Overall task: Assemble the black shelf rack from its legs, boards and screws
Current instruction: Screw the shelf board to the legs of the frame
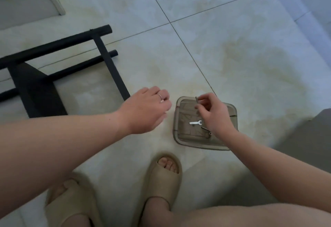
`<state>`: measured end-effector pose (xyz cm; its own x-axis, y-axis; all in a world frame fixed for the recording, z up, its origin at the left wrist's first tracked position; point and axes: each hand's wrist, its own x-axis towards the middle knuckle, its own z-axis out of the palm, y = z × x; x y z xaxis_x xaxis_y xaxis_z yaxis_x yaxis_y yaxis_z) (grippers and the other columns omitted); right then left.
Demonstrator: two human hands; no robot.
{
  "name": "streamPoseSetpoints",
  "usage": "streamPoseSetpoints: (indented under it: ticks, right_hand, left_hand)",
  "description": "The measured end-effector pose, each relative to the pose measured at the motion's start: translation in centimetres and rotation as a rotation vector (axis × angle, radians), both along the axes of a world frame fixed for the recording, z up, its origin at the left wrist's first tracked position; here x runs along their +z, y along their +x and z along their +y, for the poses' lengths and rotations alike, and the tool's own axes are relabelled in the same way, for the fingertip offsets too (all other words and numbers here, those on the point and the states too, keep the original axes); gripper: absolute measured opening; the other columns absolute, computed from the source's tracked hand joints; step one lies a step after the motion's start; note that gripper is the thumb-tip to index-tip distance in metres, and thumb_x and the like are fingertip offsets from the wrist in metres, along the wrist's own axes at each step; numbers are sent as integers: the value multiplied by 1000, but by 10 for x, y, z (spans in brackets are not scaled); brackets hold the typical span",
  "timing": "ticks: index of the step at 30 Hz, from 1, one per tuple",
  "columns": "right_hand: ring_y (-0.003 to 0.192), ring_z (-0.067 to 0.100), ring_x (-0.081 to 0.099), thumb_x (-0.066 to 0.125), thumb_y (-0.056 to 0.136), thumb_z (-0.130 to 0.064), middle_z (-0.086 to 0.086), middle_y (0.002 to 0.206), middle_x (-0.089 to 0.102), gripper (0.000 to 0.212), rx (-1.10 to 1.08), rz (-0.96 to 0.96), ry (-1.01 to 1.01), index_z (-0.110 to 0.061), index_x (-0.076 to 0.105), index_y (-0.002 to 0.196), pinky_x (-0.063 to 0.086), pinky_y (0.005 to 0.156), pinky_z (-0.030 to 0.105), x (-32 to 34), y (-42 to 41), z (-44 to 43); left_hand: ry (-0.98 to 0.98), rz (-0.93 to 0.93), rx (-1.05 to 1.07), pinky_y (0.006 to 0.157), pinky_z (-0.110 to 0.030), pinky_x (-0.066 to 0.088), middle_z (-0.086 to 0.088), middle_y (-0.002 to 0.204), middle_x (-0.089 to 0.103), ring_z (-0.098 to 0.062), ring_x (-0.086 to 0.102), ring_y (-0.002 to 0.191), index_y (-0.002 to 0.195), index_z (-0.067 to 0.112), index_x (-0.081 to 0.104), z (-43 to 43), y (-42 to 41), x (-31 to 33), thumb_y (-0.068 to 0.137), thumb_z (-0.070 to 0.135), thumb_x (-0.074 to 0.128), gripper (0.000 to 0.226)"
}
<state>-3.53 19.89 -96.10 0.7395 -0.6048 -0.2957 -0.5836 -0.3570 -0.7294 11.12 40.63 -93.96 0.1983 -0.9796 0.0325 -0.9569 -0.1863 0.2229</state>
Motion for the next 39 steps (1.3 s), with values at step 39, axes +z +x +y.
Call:
streamPoseSetpoints:
  ticks: [39]
  right_hand:
    - [78,17,74,68,91,6,0,87,78,23,145,-179,439,-16,68,89,57,76,23,1,33,136]
  left_hand:
    - [49,1242,972,55,-31,50,6,45,58,-14,61,43,91,10,71,69,32,-52,97,54,55,48]
